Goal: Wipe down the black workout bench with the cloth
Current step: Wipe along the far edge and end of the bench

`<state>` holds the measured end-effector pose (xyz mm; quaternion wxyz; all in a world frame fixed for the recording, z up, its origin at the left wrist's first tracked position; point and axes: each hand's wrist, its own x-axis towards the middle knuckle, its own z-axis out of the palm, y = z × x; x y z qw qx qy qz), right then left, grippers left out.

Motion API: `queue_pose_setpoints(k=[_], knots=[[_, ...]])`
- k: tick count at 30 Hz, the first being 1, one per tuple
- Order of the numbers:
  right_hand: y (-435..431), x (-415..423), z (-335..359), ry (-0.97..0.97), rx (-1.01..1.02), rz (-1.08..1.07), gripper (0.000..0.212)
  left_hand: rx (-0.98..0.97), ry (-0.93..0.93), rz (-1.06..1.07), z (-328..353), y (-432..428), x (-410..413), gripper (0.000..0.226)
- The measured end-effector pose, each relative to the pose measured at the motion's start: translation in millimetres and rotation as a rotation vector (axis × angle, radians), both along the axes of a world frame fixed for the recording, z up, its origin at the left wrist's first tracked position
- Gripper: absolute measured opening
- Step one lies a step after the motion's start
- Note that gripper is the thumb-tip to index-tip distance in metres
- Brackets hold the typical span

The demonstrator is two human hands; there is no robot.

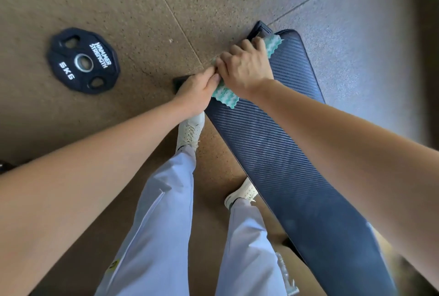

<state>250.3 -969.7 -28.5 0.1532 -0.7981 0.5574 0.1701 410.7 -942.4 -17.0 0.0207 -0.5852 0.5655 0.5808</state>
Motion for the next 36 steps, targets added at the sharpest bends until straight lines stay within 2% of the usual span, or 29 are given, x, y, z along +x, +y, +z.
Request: queue_pose_setpoints(k=[2,4,6,9,12,14,16,18,22,29,36], knots=[[10,7,2,-0.031,-0.001,0.063,0.054,-0.08,-0.037,0.081,6,17,5,0.038],[22,16,3,-0.067,0.007,0.124,0.051,-0.107,-0.1,0.195,9,41,8,0.045],[34,23,2,-0.095,0.019,0.194,0.049,-0.068,-0.129,0.342,16,64,5,0.054],[40,18,0,-0.162,0.017,0.309,0.048,0.028,-0.084,0.521,30,87,-10,0.056],[28,4,0,-0.168,0.028,0.281,0.059,0.049,-0.053,0.606,29,75,-16,0.053],[16,-8,0,-0.125,-0.015,0.18,0.063,-0.049,-0.051,0.468,20,55,-15,0.05],[5,-27,1,-0.093,-0.075,0.053,0.06,-0.132,-0.083,0.162,5,28,-16,0.05],[-4,-51,1,-0.062,-0.098,-0.041,0.058,-0.113,-0.098,-0.074,-6,-4,-27,0.054],[-2,-86,2,-0.101,-0.051,-0.202,0.064,-0.1,-0.008,-0.292,-10,-52,-67,0.061],[22,-109,4,-0.216,-0.019,-0.449,0.069,-0.084,0.043,-0.481,-20,-83,-100,0.077],[34,-116,3,-0.243,-0.004,-0.631,0.062,-0.169,0.052,-0.544,-13,-98,-129,0.064]])
